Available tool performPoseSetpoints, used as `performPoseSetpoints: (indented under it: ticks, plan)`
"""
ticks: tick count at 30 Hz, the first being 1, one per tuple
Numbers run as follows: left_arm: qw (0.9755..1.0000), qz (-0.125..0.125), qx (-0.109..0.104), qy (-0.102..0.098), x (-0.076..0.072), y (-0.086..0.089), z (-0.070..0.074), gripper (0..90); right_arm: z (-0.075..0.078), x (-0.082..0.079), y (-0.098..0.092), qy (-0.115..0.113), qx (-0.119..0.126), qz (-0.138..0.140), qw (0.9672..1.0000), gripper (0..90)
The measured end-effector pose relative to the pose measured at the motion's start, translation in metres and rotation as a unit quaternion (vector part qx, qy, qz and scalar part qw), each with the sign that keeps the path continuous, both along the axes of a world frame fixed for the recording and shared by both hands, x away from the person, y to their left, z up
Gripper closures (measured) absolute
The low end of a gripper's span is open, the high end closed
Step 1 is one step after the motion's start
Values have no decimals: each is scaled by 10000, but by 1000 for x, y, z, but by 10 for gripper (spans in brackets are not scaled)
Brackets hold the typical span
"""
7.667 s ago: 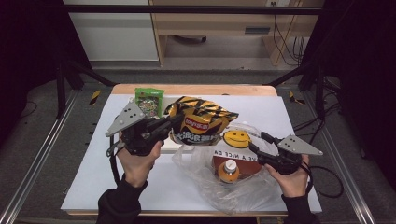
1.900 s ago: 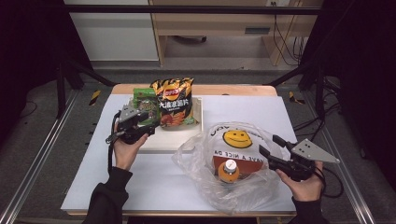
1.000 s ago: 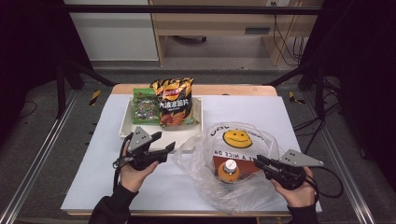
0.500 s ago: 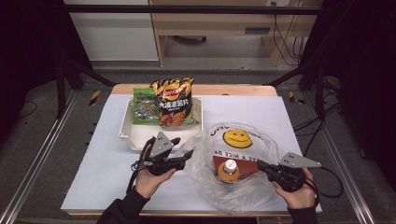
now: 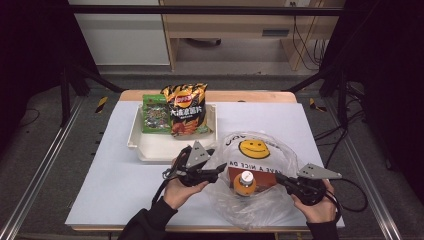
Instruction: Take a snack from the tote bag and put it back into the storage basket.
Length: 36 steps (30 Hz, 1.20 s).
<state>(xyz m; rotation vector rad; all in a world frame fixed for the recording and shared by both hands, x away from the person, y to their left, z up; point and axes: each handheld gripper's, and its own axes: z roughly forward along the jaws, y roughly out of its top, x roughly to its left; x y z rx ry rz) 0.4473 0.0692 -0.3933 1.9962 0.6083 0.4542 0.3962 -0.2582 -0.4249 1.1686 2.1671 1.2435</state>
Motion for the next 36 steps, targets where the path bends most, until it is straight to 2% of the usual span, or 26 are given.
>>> performPoseSetpoints:
  ticks: [4, 8, 9, 11, 15, 18, 24, 27, 30, 34, 36]
  plan:
    - [9997, -184, 102, 157, 6, -15, -9, 415, 0, 0, 0, 3, -19, -23, 10000, 900]
    - [9984, -319, 420, 203, 10, -27, -20, 419, -1, 0, -1, 1, -29, -43, 10000, 895]
    - [9980, -381, 439, 237, 11, -29, -23, 419, -1, 0, -2, 9, -35, -46, 10000, 895]
    - [9976, -456, 448, 262, 11, -30, -26, 418, -1, 0, -2, 21, -29, -50, 10000, 891]
    - [9955, -600, 679, 270, 11, -30, -30, 405, -2, 1, -1, 42, -59, -25, 10000, 873]
    - [9945, -690, 747, 259, 9, -30, -33, 397, -3, 1, 0, 26, -95, -36, 9999, 846]
    - [9907, -804, 1044, 338, 9, -29, -42, 358, -7, 1, 1, 142, -171, -43, 9997, 863]
    - [9890, -879, 1129, 374, 9, -29, -46, 346, -10, 2, 0, 198, -246, -67, 9995, 888]
    - [9880, -935, 1167, 381, 11, -32, -49, 337, -11, 1, -1, 358, -249, -128, 9990, 897]
    - [9871, -1022, 1165, 396, 15, -37, -52, 309, -12, 1, -3, 372, -282, -172, 9988, 886]
    - [9861, -1042, 1248, 352, 17, -39, -53, 310, -12, 0, -5, 353, -296, -173, 9988, 876]
